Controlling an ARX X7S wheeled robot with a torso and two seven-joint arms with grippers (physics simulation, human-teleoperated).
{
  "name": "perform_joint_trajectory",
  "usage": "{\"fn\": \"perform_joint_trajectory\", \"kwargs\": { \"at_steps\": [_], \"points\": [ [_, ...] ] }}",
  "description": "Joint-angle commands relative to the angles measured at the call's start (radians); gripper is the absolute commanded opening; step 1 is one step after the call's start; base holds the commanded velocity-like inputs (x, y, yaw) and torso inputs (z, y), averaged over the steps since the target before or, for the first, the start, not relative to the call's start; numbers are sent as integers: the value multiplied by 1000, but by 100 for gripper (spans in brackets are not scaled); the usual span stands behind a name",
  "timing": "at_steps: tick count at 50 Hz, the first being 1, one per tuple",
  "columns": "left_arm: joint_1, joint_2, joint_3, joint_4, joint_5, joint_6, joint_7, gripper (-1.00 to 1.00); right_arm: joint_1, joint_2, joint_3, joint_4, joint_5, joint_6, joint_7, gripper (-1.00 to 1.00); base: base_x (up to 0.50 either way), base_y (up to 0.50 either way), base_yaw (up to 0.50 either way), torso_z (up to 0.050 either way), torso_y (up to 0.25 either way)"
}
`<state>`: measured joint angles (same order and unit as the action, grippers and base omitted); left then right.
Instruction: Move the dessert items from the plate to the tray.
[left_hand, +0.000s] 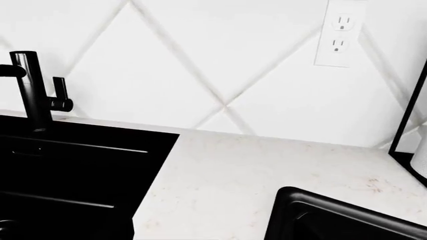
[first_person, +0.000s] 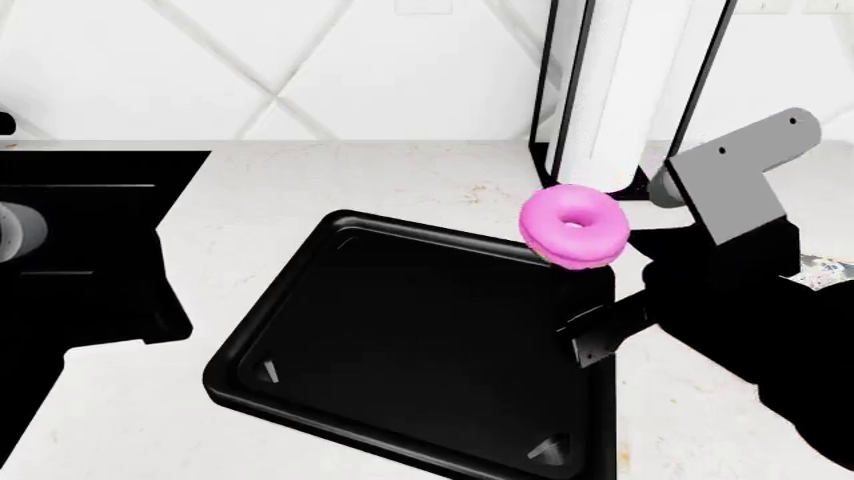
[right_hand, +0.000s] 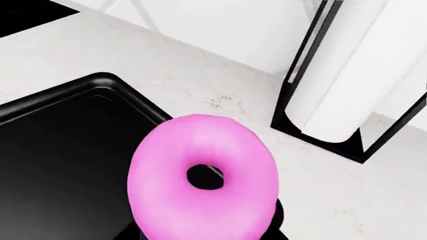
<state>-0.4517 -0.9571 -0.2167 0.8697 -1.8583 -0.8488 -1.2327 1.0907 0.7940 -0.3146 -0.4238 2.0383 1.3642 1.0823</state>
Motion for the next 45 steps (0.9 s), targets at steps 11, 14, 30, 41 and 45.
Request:
{"fn": "perform_joint_trajectory", "kwargs": {
  "at_steps": [11,14,30,41,45],
  "points": [
    [-1,-7,0,4,-8,7,-6,100,-89,-66,-11,-36,-48,-23,-75,-100,0,0,0,0,0],
    [-5,-6,4,3,-6,7,-5,100,-101,-73,-14,-38,-63,-21,-87,-100,0,0,0,0,0],
    [-23,-9,28,2,-9,6,-14,100,-160,-85,-15,-38,-144,-11,-158,-100,0,0,0,0,0],
    [-15,-6,26,1,-2,6,-8,100,-152,-77,-38,-43,-127,-15,-145,-100,0,0,0,0,0],
    [-13,-6,26,1,-3,7,-6,100,-135,-68,-52,-43,-107,-18,-124,100,0,0,0,0,0]
  ]
}}
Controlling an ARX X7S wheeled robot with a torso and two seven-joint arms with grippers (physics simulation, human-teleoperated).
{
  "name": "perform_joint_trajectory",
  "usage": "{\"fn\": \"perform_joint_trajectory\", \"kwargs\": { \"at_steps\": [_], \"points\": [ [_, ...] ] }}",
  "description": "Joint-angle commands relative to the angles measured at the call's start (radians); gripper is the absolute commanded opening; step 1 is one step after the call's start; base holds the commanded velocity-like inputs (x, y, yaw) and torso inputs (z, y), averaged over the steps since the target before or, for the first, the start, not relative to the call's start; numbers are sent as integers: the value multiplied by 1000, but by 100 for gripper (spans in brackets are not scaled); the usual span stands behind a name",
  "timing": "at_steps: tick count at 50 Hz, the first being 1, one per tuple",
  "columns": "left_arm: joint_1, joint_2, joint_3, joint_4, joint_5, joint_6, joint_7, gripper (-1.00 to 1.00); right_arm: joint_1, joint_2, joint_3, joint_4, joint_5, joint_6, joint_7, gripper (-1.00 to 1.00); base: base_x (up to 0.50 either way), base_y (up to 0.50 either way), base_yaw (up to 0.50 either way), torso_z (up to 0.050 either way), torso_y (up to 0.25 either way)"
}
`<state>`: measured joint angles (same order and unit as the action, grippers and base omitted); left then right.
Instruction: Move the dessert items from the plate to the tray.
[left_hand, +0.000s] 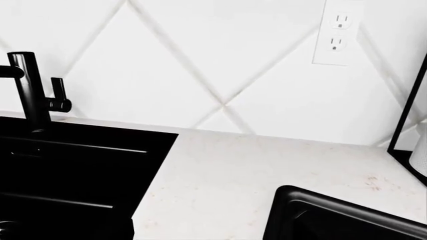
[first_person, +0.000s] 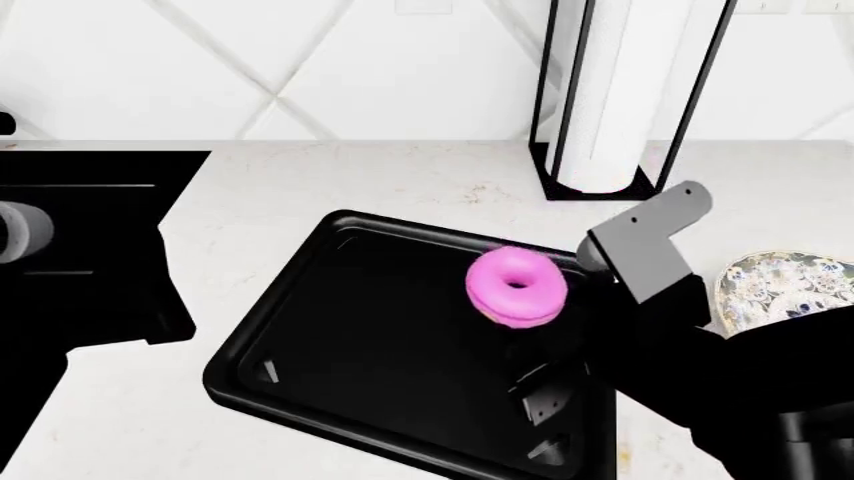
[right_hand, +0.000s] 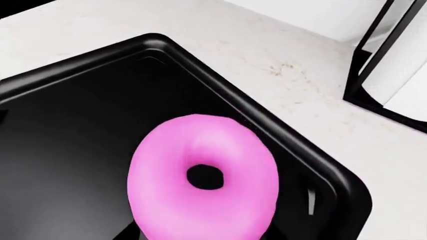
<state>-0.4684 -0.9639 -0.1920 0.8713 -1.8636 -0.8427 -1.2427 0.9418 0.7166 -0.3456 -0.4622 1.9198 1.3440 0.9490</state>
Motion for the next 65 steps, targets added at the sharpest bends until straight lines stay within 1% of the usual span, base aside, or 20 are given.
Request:
{"fn": "perform_joint_trajectory", "kwargs": {
  "at_steps": [1,12,20,26,36,44,51,65],
  "points": [
    [4,1,1,0,3,1,4,100,19,12,-25,-4,21,0,16,100,0,0,0,0,0],
    [2,2,5,-3,7,1,7,100,85,41,-72,-1,119,-20,81,100,0,0,0,0,0],
    [4,-4,-7,6,-3,10,2,100,225,86,-131,-20,280,-64,189,100,0,0,0,0,0],
    [5,-13,-15,12,-17,16,-2,100,307,117,-118,-44,327,-104,240,100,0,0,0,0,0],
    [0,-34,-25,17,-39,23,-12,100,377,138,-31,-89,285,-146,260,100,0,45,0,0,0],
    [-47,-53,7,9,-62,26,-33,100,390,141,21,-103,251,-174,252,100,0,460,0,0,0],
    [-61,-63,13,10,-72,29,-40,100,376,123,23,-107,227,-181,240,100,0,500,0,0,0],
    [-20,-65,-24,19,-67,31,-29,100,376,121,18,-111,220,-190,234,100,0,500,0,0,0]
  ]
}}
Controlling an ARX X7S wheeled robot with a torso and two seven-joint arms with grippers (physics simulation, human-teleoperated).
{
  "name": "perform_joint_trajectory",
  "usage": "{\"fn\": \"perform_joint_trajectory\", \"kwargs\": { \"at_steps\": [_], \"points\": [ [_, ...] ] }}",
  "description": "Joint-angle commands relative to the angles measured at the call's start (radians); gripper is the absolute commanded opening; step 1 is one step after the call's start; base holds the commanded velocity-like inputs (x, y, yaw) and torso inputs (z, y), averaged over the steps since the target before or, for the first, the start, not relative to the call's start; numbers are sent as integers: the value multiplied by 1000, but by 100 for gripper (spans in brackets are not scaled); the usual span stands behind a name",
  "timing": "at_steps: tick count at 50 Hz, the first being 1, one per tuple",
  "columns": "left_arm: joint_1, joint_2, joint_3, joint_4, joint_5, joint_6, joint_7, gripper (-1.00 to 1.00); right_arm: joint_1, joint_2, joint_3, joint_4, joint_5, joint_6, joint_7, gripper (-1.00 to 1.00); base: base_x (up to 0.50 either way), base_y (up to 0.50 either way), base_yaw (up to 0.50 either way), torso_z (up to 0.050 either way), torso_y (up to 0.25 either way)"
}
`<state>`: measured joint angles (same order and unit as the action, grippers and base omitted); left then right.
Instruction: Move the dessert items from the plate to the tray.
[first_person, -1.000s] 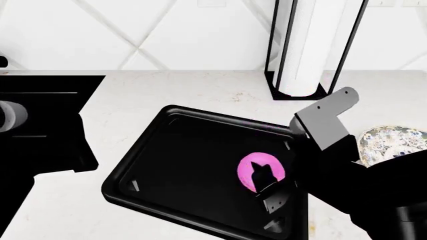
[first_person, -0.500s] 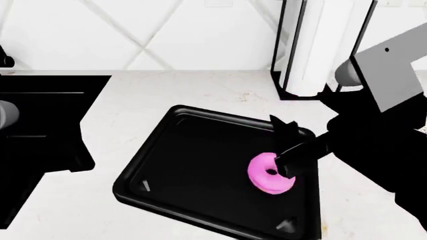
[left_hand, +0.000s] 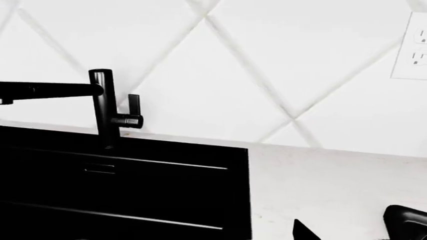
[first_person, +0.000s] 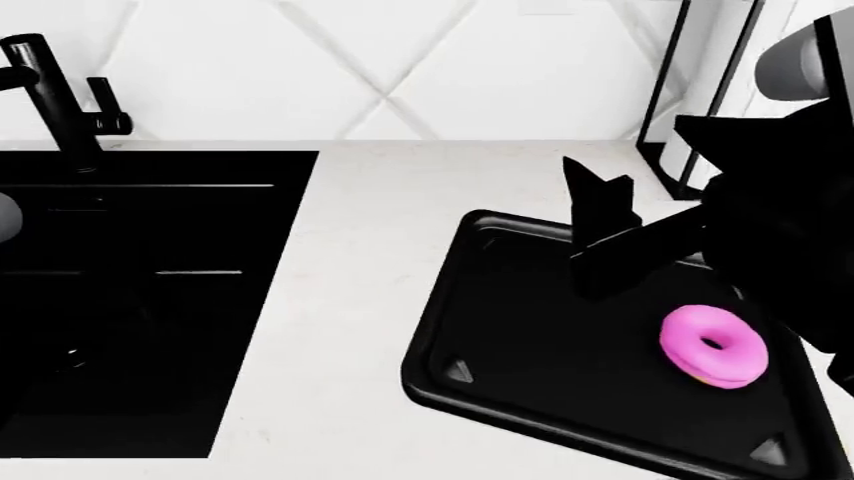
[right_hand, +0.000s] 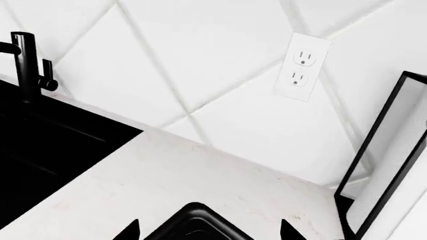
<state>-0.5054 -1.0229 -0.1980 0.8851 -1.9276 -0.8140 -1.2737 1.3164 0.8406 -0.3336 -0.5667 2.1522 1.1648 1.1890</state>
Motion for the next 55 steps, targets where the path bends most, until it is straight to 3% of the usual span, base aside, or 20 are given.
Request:
{"fn": "perform_joint_trajectory", "kwargs": {
  "at_steps": [1,55],
  "points": [
    [17,-6,-18,6,-3,3,1,100,0,-3,6,-6,-15,-11,-8,100,0,500,0,0,0],
    [17,-16,-15,9,-5,13,-4,100,-30,1,-9,-28,-49,-26,-45,100,0,500,0,0,0]
  ]
}}
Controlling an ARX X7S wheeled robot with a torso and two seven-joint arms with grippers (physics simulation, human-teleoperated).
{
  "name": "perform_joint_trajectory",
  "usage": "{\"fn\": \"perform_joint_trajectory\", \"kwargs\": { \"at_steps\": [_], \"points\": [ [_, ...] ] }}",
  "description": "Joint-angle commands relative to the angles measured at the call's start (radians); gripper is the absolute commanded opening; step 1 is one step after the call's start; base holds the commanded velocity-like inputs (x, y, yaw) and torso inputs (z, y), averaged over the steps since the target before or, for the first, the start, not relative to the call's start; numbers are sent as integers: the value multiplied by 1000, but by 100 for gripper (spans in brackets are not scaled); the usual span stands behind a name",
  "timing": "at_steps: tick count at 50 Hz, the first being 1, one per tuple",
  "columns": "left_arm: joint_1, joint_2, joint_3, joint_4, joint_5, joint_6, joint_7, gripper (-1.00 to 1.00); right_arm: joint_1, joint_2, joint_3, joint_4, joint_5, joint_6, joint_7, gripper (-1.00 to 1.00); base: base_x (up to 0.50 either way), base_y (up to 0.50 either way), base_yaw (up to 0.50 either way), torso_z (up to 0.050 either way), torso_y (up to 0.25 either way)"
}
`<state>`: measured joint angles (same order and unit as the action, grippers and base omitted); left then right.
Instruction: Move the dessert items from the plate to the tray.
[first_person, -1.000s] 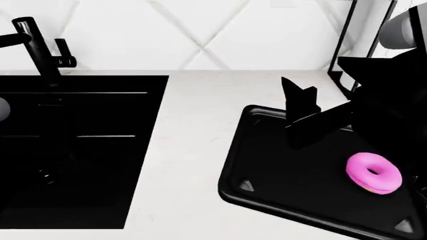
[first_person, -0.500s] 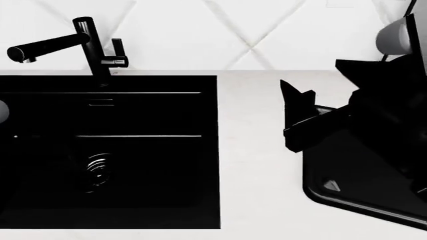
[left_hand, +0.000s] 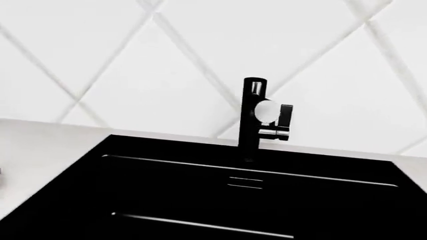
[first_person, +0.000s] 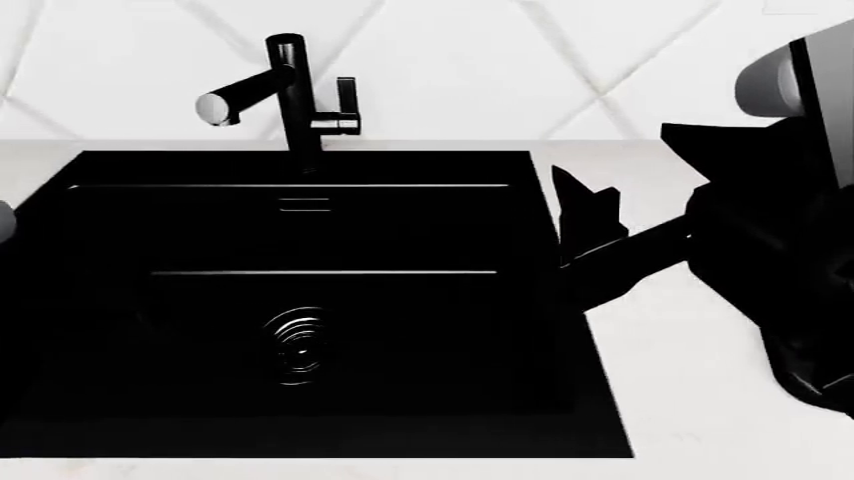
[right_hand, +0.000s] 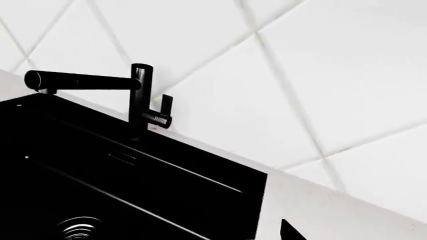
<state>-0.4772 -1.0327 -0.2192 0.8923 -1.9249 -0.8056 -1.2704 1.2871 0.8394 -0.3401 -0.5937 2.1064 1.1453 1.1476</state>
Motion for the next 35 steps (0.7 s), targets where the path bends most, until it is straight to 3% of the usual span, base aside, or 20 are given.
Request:
{"fn": "perform_joint_trajectory", "kwargs": {
  "at_steps": [1,7,20,35],
  "points": [
    [-10,-5,7,2,-7,5,-8,100,-2,3,-1,-1,-3,-7,-4,100,0,500,0,0,0],
    [-10,-4,10,3,-7,6,-8,100,-13,7,1,-11,-5,-11,-9,100,-35,500,0,0,0],
    [12,1,-4,3,6,5,2,100,-24,8,1,-13,-25,-9,-27,100,-357,457,0,0,0],
    [41,4,-27,6,16,3,15,100,-27,9,-2,-17,-39,-10,-35,100,-22,500,0,0,0]
  ]
}}
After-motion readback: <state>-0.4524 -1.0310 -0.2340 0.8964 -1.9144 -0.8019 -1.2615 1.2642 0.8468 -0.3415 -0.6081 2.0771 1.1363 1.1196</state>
